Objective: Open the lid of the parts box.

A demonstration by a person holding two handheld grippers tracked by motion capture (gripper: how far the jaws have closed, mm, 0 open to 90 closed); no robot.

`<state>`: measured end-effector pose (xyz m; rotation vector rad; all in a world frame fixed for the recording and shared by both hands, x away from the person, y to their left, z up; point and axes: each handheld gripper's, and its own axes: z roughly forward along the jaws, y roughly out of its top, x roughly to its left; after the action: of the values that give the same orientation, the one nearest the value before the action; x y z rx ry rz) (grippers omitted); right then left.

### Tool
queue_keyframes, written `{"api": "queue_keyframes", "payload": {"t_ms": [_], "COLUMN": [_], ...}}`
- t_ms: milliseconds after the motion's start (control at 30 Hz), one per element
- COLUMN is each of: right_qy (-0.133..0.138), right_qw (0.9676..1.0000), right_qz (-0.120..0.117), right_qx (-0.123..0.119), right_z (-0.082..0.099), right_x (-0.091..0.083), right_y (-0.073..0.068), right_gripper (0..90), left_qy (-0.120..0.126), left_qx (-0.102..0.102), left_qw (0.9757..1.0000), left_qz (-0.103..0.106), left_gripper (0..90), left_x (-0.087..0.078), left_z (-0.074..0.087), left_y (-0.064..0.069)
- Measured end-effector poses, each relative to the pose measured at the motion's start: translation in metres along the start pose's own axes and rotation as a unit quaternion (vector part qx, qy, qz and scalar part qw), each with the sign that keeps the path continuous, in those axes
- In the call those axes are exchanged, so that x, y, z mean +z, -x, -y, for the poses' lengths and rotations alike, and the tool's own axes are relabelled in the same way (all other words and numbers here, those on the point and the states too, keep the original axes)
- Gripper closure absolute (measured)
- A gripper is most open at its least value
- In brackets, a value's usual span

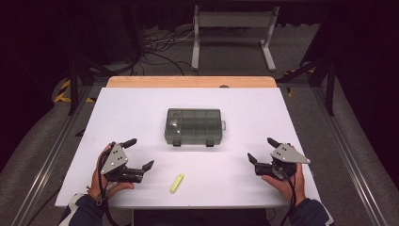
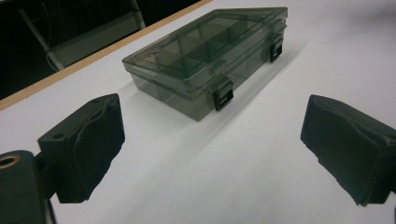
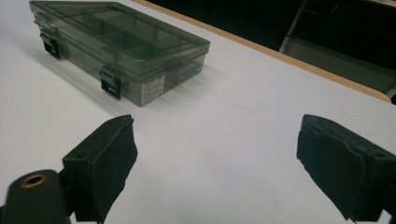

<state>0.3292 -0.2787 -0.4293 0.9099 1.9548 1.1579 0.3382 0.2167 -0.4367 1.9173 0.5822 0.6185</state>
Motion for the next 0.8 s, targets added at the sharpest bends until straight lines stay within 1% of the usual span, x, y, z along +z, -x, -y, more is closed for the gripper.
{"api": "queue_keyframes", "payload": {"t_ms": [67, 167, 233, 300, 367, 467, 533, 567, 600, 667, 733, 800], "right_qy": [-0.001, -0.004, -0.006, -0.008, -0.012, -0.017, -0.022, -0.024, -0.026, -0.03, -0.035, -0.048], "right_qw": [1.0, 1.0, 1.0, 0.9999, 0.9999, 0.9997, 0.9996, 0.9995, 0.9994, 0.9991, 0.9986, 0.9974], "right_qz": [0.0, -0.001, -0.002, -0.006, -0.007, -0.013, -0.017, -0.02, -0.023, -0.029, -0.039, -0.053], "right_qx": [-0.001, 0.003, 0.005, 0.006, 0.001, 0.005, 0.006, 0.004, 0.004, 0.001, 0.001, 0.002], "right_z": [0.0, 0.001, 0.001, 0.001, 0.001, 0.002, 0.002, 0.002, 0.001, 0.0, -0.002, -0.002], "right_x": [0.0, 0.001, 0.002, 0.004, 0.006, 0.008, 0.011, 0.012, 0.014, 0.019, 0.026, 0.033], "right_y": [0.001, 0.002, 0.002, 0.002, 0.001, 0.0, -0.001, -0.001, -0.001, -0.002, -0.004, -0.007], "right_gripper": [12.4, 12.4, 12.7, 12.8, 13.0, 14.3, 15.4, 16.1, 16.7, 17.6, 19.9, 21.0], "left_qy": [-0.002, -0.004, -0.007, -0.013, -0.013, -0.021, -0.031, -0.033, -0.041, -0.05, -0.049, -0.048], "left_qx": [0.001, 0.004, -0.001, -0.001, -0.002, -0.006, -0.007, -0.01, -0.017, -0.021, -0.028, -0.039], "left_qw": [1.0, 1.0, 1.0, 0.9999, 0.9999, 0.9998, 0.9995, 0.9994, 0.999, 0.9985, 0.9984, 0.998], "left_qz": [-0.001, -0.001, 0.002, 0.002, 0.0, 0.005, 0.001, 0.002, 0.007, 0.008, 0.011, 0.016], "left_gripper": [7.0, 7.2, 7.4, 7.8, 8.2, 9.7, 12.1, 12.8, 13.3, 13.7, 15.5, 16.9], "left_x": [0.001, 0.002, 0.002, 0.004, 0.006, 0.008, 0.01, 0.012, 0.014, 0.016, 0.017, 0.021], "left_z": [0.0, 0.0, 0.001, 0.002, 0.002, 0.003, 0.004, 0.006, 0.007, 0.009, 0.008, 0.006], "left_y": [0.0, 0.001, 0.001, 0.0, 0.0, -0.001, -0.001, -0.002, -0.002, -0.004, -0.007, -0.012]}}
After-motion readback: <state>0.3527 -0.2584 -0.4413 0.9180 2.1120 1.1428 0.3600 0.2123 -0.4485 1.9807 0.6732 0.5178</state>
